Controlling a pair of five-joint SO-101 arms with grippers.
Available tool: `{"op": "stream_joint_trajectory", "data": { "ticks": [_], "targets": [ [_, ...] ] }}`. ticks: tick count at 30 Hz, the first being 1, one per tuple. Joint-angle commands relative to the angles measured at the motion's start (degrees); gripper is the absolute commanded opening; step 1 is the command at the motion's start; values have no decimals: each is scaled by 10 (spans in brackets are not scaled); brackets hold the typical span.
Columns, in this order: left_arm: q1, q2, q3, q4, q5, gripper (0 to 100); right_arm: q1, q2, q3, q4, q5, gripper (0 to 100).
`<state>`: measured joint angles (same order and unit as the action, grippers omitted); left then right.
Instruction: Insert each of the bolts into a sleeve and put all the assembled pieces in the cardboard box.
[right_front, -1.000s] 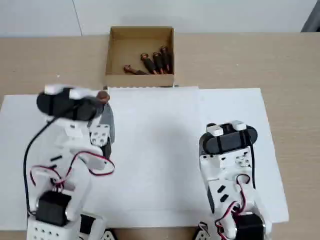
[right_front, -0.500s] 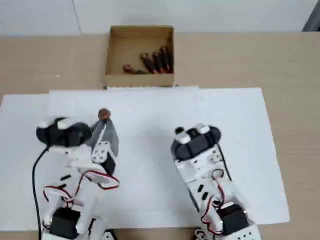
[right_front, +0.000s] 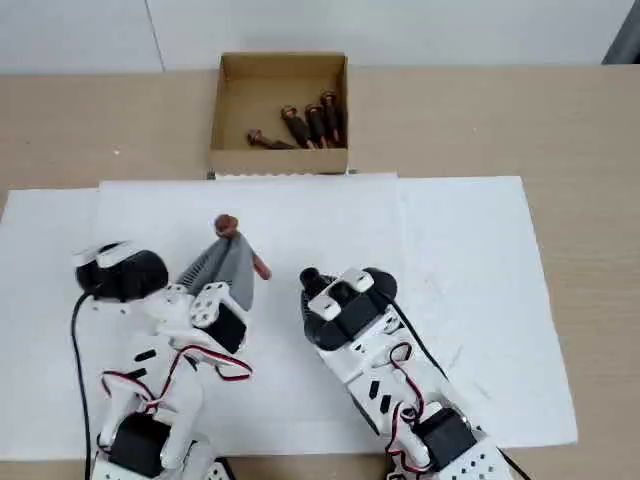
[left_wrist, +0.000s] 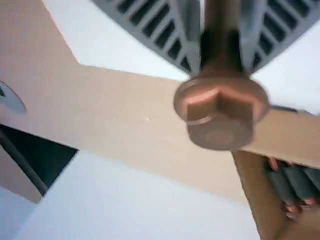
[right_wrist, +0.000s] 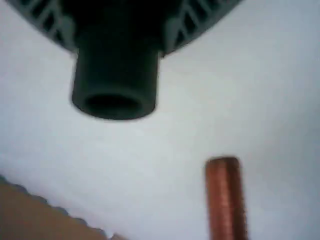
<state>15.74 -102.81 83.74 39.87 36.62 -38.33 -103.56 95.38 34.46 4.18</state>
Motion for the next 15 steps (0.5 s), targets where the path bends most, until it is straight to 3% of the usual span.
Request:
{"op": "stream_joint_trajectory", "data": {
  "ticks": [1,15],
  "targets": [
    [17,-8,-1,-27,18,7,-18,-4,8,-17,0,4],
    [18,-7,-1,-69,26,7,-45,-4,8,-16,7,4]
  ]
}}
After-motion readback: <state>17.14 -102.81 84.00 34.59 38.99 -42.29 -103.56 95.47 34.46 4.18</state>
